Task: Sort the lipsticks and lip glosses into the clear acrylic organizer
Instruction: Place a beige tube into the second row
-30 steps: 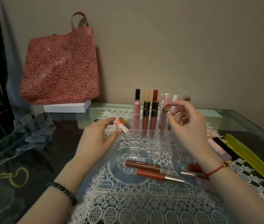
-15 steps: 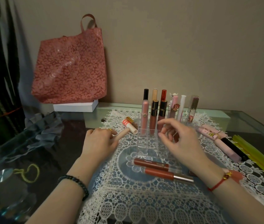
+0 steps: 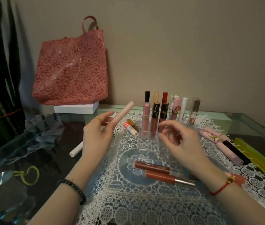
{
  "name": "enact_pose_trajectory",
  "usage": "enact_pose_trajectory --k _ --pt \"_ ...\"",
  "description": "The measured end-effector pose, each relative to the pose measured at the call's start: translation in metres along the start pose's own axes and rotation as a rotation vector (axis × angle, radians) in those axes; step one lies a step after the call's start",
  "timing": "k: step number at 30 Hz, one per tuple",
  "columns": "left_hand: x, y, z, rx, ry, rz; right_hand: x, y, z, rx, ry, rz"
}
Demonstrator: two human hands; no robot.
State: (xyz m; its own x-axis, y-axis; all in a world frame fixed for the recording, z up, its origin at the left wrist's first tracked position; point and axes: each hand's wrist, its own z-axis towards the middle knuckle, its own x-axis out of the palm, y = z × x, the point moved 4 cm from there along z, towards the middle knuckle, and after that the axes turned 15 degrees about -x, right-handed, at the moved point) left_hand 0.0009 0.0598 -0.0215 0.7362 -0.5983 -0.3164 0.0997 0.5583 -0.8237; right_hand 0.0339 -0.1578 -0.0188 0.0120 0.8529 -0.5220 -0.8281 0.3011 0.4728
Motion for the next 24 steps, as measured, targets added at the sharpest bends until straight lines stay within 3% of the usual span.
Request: enact_pose_trajectory --k 4,10,17,24 --pt "0.014 -0.025 -0.025 -0.003 0.139 -0.296 0.001 0.006 0.003 0.128 -0.126 0.353" --pt "0.038 -0.036 -0.051 0.075 0.308 -0.31 0.009 0.01 0.002 0.233 -0.201 0.566" --pt "0.04 -0.033 -0.05 0.093 0.365 -0.253 0.001 0.006 0.005 0.215 -0.212 0.511" --pt "0.049 -0.015 -0.044 -0.055 0.471 0.024 -0.054 -0.009 0.018 0.134 -0.359 0.343"
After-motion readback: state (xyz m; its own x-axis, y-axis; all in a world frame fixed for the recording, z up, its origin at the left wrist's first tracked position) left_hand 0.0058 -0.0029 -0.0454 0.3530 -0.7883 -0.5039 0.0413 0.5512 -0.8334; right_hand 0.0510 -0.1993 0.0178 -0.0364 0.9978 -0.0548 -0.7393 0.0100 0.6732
